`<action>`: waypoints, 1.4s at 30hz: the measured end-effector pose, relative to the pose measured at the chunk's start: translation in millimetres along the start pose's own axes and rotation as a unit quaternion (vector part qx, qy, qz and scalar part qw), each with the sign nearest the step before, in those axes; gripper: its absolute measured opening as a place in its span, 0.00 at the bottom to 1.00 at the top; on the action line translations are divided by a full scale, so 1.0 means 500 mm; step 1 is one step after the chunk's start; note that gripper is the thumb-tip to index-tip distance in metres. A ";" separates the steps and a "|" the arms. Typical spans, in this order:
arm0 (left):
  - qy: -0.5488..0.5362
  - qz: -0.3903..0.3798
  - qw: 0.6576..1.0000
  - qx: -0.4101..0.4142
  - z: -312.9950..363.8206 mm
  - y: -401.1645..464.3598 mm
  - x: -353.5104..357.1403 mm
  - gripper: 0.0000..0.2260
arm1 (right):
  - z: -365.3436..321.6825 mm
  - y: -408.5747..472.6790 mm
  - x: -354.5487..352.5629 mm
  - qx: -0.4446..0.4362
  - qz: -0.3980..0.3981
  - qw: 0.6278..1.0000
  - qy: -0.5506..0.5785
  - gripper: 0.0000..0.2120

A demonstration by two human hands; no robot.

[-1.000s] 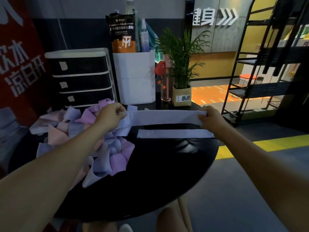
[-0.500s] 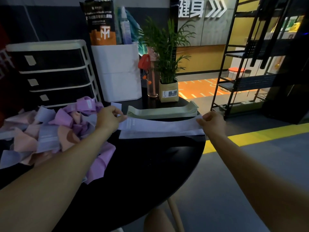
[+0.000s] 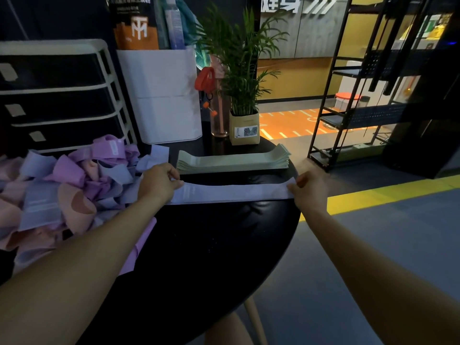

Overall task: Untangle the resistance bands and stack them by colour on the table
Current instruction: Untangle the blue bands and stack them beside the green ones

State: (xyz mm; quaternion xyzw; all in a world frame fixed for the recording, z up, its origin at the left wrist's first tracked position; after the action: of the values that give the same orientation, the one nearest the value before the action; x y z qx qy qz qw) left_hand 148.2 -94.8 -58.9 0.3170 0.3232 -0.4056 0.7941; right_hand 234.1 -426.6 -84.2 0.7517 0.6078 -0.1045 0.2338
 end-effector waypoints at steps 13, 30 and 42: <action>0.063 -0.102 0.972 0.204 0.093 -0.059 0.060 0.20 | -0.097 -0.073 0.084 -0.222 -0.112 0.960 -0.126 0.20; 0.158 -0.152 0.960 0.172 0.050 -0.092 0.114 0.20 | -0.086 -0.104 0.131 -0.254 -0.218 0.909 -0.249 0.20; 0.168 -0.123 0.961 0.181 0.055 -0.101 0.107 0.18 | -0.087 -0.105 0.137 -0.271 -0.217 0.899 -0.267 0.19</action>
State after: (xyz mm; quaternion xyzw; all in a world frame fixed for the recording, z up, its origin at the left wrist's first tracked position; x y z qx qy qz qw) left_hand 137.2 -163.2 -95.9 0.4766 0.4092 -0.4926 0.6022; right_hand 194.5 -338.5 -88.4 0.4525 0.6750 -0.1808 0.5540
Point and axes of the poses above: each hand's wrist, its own y-axis towards the middle knuckle, its own x-axis out of the palm, z = x × y, the point moved 6 cm from there along y, towards the middle knuckle, and after that the axes turned 5 degrees about y, right-handed, at the moved point
